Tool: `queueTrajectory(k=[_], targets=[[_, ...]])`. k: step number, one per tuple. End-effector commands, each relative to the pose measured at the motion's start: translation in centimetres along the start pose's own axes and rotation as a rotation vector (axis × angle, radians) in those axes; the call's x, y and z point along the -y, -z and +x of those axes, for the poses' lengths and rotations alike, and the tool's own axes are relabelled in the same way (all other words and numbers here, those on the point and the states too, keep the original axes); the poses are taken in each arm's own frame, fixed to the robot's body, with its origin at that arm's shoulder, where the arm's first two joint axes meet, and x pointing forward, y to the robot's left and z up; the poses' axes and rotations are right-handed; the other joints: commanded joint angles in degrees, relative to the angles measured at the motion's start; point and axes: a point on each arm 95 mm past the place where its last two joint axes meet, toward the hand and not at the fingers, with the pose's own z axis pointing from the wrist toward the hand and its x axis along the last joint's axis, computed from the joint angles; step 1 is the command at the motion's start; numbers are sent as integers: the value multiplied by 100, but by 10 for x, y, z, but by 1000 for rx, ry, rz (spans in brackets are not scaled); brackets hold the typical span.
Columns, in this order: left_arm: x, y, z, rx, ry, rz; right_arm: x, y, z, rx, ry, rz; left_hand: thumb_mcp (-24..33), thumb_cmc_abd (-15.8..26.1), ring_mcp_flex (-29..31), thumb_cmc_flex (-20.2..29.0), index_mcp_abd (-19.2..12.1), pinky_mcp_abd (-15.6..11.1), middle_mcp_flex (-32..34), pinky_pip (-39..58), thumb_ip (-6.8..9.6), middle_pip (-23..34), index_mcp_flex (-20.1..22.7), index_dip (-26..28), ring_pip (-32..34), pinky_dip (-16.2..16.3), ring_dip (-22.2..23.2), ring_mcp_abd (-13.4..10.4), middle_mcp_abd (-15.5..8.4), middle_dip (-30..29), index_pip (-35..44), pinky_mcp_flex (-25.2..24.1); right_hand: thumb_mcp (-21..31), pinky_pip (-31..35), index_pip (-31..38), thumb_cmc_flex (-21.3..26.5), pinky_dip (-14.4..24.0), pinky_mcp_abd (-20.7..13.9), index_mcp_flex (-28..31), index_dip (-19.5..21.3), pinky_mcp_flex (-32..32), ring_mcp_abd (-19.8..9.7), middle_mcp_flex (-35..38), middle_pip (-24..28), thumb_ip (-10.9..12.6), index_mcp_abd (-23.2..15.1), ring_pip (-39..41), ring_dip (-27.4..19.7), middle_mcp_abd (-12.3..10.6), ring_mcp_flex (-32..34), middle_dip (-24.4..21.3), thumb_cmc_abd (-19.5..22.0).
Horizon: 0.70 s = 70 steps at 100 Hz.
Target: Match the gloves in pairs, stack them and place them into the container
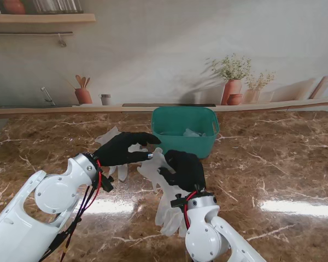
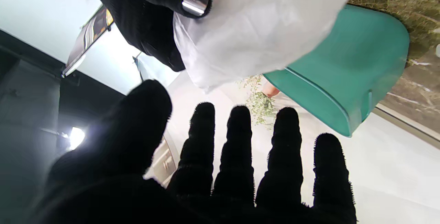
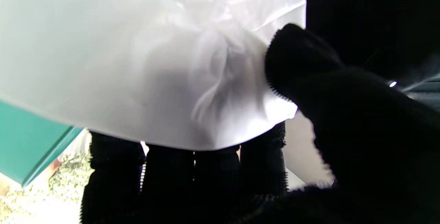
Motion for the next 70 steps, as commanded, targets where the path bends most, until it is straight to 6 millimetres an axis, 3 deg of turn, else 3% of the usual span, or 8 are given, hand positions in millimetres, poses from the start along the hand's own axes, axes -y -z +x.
queueTrajectory(k=[1,19,22,31,35,46,51,70], targets=[[-3,6,-12,45,20,-14,-4,2,-1,7,0,-8,-466,53,-553,-383,319,-130,-584,-349,108,-268,-174,-345,-341,-77,-258,-273,54,-232,-486,-236,576,216,239,95,-67,-17,366,234,70,-227,248,120,116,-515,116,131,101,334,115,109],[-2,16,-30,122,42,-78,-16,1,3,-31,-3,-36,-1332,-314,-1404,-473,1000,-420,-1464,-1500,126,-454,-461,-939,-780,-176,-572,-310,393,-480,-1336,-317,545,188,172,58,-42,-71,351,311,-29,-260,231,79,125,-539,132,161,69,249,141,206],[-3,17,-33,138,56,-93,-18,1,4,-40,-4,-41,-1537,-318,-1465,-438,1066,-459,-1494,-1784,148,-459,-417,-953,-805,100,-595,-295,440,-502,-1441,-302,543,187,166,59,-38,-75,351,319,-32,-263,232,76,127,-541,132,164,68,239,145,213],[-9,20,-42,189,120,-155,-23,2,8,-64,-8,-52,-1877,-311,-1642,-388,1217,-618,-1635,-2289,158,-531,-451,-970,-894,49,-628,-263,548,-518,-1566,-363,533,181,149,51,-27,-87,355,340,-48,-269,233,66,124,-540,134,170,54,224,160,221],[-11,20,-46,204,129,-172,-25,3,10,-73,-11,-57,-2374,-206,-1624,-208,1269,-650,-1592,-2608,223,-533,-357,-892,-901,527,-599,-214,608,-487,-1645,-318,528,179,144,44,-23,-89,356,345,-51,-270,232,61,121,-540,135,172,53,221,163,222],[-20,19,-54,230,166,-227,-29,5,14,-98,-16,-68,-2630,-124,-1673,-205,1286,-719,-1537,-2884,229,-585,-235,-894,-943,516,-615,-192,650,-524,-1707,-389,532,174,123,43,-9,-92,351,364,-62,-274,236,49,118,-551,136,177,48,214,177,221],[-24,17,-56,227,212,-245,-31,6,16,-106,-18,-70,-3118,-32,-1770,-5,1212,-763,-1553,-3241,300,-611,-60,-799,-988,696,-641,-250,632,-530,-1663,-367,535,172,118,39,-5,-95,351,370,-67,-275,233,44,119,-551,136,179,43,211,180,230],[-39,11,-59,136,354,-287,-33,9,20,-133,-21,-63,-3142,-170,-2066,120,40,-853,-1765,-3789,327,-764,409,-140,-1098,-396,-621,-396,317,-539,-835,-199,533,166,97,22,20,-106,352,393,-104,-281,228,29,113,-552,138,186,28,193,203,265]])
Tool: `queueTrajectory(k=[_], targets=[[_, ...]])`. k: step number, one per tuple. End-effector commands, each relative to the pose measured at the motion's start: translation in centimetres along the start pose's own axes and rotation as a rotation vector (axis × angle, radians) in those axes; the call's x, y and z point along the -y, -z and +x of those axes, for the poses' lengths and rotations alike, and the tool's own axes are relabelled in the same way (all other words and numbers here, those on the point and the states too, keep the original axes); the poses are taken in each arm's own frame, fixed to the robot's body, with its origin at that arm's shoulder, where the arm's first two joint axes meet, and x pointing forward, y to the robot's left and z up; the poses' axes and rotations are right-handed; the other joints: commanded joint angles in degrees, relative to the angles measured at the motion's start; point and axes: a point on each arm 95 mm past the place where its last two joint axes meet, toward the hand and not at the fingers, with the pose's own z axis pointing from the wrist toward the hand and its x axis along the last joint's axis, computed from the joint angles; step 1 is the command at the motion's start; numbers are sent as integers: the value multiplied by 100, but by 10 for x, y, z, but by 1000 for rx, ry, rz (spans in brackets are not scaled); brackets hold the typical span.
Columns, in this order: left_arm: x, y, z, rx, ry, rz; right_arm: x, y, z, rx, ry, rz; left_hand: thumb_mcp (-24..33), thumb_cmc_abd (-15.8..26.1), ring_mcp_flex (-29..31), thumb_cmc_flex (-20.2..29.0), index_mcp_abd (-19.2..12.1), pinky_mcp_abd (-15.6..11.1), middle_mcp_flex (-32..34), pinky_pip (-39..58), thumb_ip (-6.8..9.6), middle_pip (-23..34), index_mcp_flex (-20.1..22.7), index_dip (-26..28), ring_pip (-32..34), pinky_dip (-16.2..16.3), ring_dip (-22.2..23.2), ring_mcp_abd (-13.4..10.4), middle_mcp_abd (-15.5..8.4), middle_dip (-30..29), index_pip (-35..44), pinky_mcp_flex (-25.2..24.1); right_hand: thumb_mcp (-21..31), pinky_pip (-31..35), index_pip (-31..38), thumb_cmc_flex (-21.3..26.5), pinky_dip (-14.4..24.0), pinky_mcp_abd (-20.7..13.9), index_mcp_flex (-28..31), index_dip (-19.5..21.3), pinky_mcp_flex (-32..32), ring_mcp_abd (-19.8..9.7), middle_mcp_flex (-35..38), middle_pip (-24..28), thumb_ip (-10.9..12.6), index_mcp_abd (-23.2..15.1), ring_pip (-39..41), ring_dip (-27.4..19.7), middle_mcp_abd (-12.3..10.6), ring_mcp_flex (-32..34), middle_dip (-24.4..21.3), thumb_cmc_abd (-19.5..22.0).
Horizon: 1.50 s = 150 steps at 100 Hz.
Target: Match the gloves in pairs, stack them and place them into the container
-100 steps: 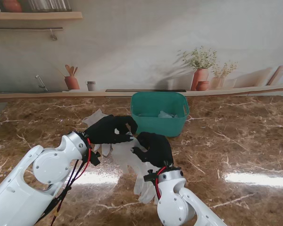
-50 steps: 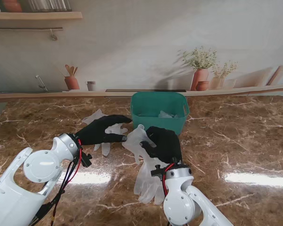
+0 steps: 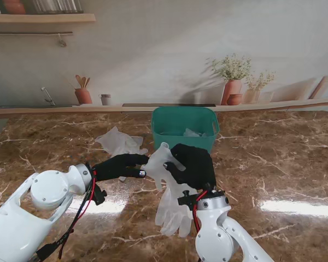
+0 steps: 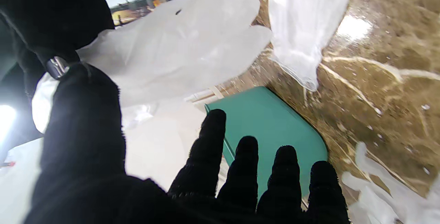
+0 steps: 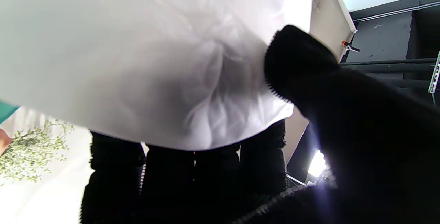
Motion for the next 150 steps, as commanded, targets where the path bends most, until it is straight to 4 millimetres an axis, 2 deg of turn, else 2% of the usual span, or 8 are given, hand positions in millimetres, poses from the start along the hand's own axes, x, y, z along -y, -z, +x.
queueTrajectory(k=[1,32,37,52,69,86,97,150], targets=[[-8,-5,-4,-32,-15,-17,2,4,2,0,-4,20,-223,-17,-329,248,-676,-260,-197,-289,164,-93,171,203,-136,-343,-25,-251,-251,-31,262,50,505,165,175,26,22,-102,351,219,-28,-281,230,29,116,-553,125,111,34,194,114,237],[-15,-8,0,-165,69,-19,4,5,-5,22,20,46,204,-456,-335,1149,-1503,-362,-21,-445,176,6,914,981,-131,-1108,88,-341,-421,24,1656,121,477,176,148,15,77,-103,307,273,-118,-283,218,2,146,-545,154,139,34,111,158,356],[-15,-7,1,-177,86,-15,5,5,-6,24,26,51,2301,-928,-325,274,-1517,-364,9,-360,-147,33,950,1025,-120,-1218,108,-347,-426,28,1799,102,466,173,139,14,87,-105,297,287,-139,-282,204,-3,154,-549,162,145,34,88,170,382],[-16,-4,3,-201,128,14,6,5,-11,36,42,60,2265,-1032,-177,464,-1489,-376,258,-299,-442,145,1027,1421,-37,-1140,176,-332,-399,46,2289,88,407,171,113,23,121,-103,273,327,-210,-285,175,-19,184,-550,183,158,24,26,203,479],[-17,-4,4,-214,164,59,4,8,-15,50,59,70,435,-477,427,1784,-1978,-334,1283,-108,-80,386,1167,1766,235,-655,357,-224,-317,207,3346,38,367,179,92,26,146,-99,256,352,-271,-278,149,-30,207,-555,198,165,26,-39,225,501],[-22,-6,6,-227,175,129,1,16,-19,68,64,85,1401,-554,2280,1720,-2040,-5,3424,761,-246,908,1414,1776,1089,1328,918,38,-600,476,3797,-58,273,278,-19,28,195,-27,233,176,-237,-217,188,-143,162,-473,176,93,76,-14,130,358],[-26,-7,9,-228,156,152,-3,23,-20,87,47,111,2295,-659,3194,1422,-2023,260,4402,1675,-424,942,1271,1965,1785,1846,1357,139,-593,833,3886,278,-244,417,116,66,259,64,64,-1044,-235,-96,276,-202,14,-107,174,-88,138,60,-40,354],[-46,1,21,-228,31,81,-21,65,-24,159,51,288,3030,-410,4688,1068,-1448,702,5625,4962,-496,1891,709,2255,2882,1341,1729,260,-508,564,4182,1022,-863,710,240,441,308,105,14,-1893,128,-91,364,49,-253,275,283,-156,203,471,-404,606]])
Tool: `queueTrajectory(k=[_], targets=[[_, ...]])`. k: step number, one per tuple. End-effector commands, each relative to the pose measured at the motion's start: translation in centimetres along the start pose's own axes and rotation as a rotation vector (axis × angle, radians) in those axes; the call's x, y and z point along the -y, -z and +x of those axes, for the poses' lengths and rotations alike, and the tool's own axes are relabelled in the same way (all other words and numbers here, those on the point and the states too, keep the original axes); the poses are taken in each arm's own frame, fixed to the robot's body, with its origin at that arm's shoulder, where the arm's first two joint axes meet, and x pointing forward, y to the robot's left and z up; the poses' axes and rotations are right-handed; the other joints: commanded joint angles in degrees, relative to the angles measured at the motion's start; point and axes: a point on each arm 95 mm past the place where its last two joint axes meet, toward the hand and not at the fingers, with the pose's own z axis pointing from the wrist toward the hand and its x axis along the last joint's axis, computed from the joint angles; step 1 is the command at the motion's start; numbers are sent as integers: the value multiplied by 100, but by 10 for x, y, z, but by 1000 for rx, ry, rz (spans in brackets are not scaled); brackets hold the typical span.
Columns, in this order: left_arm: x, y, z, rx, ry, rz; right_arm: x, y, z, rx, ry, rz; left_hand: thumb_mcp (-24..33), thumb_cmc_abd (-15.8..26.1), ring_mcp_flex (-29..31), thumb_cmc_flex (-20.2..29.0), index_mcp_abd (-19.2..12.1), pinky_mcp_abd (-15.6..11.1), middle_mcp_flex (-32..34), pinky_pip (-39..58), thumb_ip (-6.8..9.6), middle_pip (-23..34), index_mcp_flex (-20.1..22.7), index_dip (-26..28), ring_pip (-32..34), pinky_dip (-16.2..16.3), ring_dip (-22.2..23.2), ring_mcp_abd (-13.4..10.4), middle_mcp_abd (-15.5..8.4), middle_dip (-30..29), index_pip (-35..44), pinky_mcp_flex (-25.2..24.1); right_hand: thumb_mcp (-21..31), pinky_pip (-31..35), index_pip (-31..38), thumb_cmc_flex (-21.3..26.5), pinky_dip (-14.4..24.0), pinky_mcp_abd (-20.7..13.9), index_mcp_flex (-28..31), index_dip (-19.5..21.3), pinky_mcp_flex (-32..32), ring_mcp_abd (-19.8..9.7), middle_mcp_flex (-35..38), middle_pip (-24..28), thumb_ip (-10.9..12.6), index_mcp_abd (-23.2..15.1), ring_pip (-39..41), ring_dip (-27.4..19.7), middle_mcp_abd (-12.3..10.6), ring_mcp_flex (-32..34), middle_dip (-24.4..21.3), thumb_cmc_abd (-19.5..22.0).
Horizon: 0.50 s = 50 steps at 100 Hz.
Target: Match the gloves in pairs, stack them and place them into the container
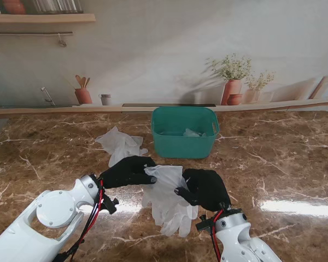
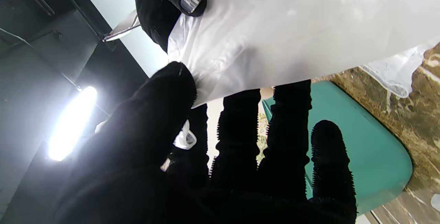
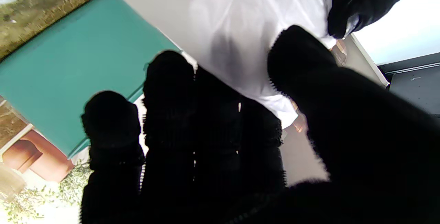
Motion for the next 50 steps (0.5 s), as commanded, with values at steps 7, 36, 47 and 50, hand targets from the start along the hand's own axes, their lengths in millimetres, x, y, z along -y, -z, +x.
queueTrajectory(k=[7,36,47,50], targets=[[-9,4,-3,21,11,-56,4,18,-6,37,-15,62,123,149,199,-146,44,26,353,280,-108,131,-149,-49,190,-97,63,-17,-69,-53,207,-10,43,277,250,195,75,38,19,-81,149,-86,296,244,-248,63,202,-5,226,354,-51,6],[-20,8,-4,26,58,-150,1,38,-6,60,-63,125,78,244,206,-117,218,-51,403,305,-130,185,-252,-64,212,-178,60,-45,-96,-112,262,-30,54,350,293,230,8,44,26,-141,344,-94,298,498,-248,161,475,45,250,361,-94,-38],[-23,8,-2,22,79,-171,-2,45,-5,62,-70,145,55,288,229,-87,309,-65,422,322,-133,229,-305,-55,235,-201,63,-40,-107,-129,286,-21,56,367,292,225,-8,40,23,-157,397,-101,299,540,-246,168,525,45,234,366,-109,-28],[-24,9,-2,25,81,-174,-3,47,-5,65,-75,150,22,315,227,-75,334,-71,414,338,-139,250,-337,-44,247,-211,66,-53,-130,-140,303,-16,56,375,289,229,-13,38,19,-166,415,-101,302,556,-243,184,549,48,230,368,-113,-28]])
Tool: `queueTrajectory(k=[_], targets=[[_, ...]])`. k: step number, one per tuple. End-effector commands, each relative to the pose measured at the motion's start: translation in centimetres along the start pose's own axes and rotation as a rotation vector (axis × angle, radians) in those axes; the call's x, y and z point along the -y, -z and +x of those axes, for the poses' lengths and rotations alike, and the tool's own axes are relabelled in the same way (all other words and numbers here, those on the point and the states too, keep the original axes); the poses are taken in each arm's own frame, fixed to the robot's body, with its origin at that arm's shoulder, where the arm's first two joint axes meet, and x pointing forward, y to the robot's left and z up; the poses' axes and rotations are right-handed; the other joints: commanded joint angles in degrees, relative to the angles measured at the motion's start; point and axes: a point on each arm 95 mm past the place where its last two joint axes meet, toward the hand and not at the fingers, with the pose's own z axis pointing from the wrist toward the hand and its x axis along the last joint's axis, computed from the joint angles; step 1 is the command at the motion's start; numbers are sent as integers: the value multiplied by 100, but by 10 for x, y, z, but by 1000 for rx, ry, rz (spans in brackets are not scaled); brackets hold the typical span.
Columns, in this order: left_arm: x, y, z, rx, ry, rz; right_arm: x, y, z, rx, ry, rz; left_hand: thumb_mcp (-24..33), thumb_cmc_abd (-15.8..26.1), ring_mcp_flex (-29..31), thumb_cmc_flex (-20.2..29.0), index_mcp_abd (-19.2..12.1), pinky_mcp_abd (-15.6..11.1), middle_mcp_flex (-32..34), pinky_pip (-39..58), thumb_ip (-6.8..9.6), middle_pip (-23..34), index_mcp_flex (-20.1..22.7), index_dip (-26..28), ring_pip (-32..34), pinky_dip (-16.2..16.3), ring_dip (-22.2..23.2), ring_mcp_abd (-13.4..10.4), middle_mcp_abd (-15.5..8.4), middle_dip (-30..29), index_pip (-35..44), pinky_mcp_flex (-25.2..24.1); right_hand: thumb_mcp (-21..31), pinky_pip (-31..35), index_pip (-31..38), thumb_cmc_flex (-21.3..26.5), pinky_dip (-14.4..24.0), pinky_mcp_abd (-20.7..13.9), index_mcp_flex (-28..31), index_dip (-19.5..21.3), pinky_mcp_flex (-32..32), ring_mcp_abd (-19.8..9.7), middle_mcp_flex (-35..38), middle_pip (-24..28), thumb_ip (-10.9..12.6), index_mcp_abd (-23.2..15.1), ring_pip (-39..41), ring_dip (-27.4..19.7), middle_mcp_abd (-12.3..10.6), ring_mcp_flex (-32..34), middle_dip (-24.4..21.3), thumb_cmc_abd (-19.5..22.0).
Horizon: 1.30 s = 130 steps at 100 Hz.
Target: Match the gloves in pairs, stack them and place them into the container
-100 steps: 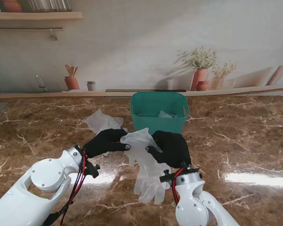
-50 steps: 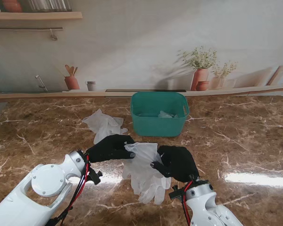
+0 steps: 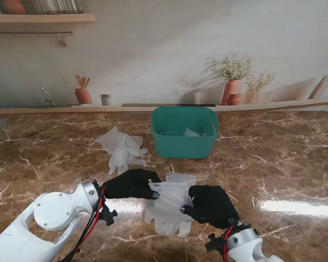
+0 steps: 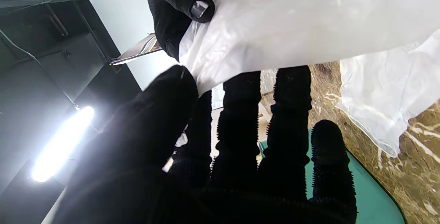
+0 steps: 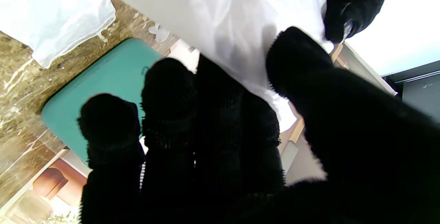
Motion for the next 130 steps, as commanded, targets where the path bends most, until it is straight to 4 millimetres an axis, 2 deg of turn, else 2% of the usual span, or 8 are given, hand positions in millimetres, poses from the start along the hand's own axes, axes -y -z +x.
queueTrajectory(k=[1,13,27,47,90,110,130], targets=[[-5,0,-1,12,11,-12,4,8,-2,19,-14,30,-10,192,225,-105,20,-69,344,259,-138,161,-277,22,196,-91,61,-52,-128,-85,174,-13,54,309,219,166,-14,33,19,-45,130,-99,301,172,-137,37,194,50,225,316,-96,-95],[-8,-1,-5,35,30,-26,6,12,-4,51,-35,46,-52,224,254,-72,105,-37,358,292,-135,228,-306,20,235,-106,71,-14,-119,-94,194,4,52,348,221,175,-38,32,17,-77,197,-101,302,258,-118,73,300,58,209,314,-107,-102],[-9,-5,-12,71,23,-28,10,8,-12,94,-44,51,-80,228,239,-43,127,-30,344,307,-128,263,-322,25,257,-116,81,0,-116,-98,209,-2,53,355,219,174,-55,33,11,-97,203,-110,296,290,-108,71,328,47,194,309,-121,-94],[-6,-20,-24,142,-59,7,16,-14,-33,168,-21,50,-127,230,181,-26,104,-28,252,373,-109,336,-366,49,311,-114,107,11,-130,-88,243,-19,54,348,223,183,-74,31,9,-108,176,-99,288,302,-103,50,325,23,192,302,-143,-69],[2,-70,-61,285,-260,90,24,-63,-82,278,92,37,-40,147,191,-98,-26,4,225,511,-106,514,-353,45,476,-98,151,35,-174,6,314,-9,56,334,232,171,-98,37,-16,-75,65,-83,279,295,-121,-54,236,-49,162,292,-178,-44],[0,-86,-77,348,-316,130,30,-76,-100,317,127,26,188,22,249,-223,-63,-13,252,609,-138,651,-312,40,647,-103,195,31,-219,179,362,28,54,328,217,160,-105,26,-24,-66,31,-81,274,281,-126,-83,203,-67,161,292,-188,-34],[2,-93,-86,395,-387,153,36,-84,-109,323,166,25,291,-37,311,-304,-107,-25,307,650,-166,674,-278,39,707,-111,202,11,-250,252,375,60,55,334,204,140,-112,17,-18,-71,33,-97,272,272,-131,-127,183,-76,131,292,-194,-36]])
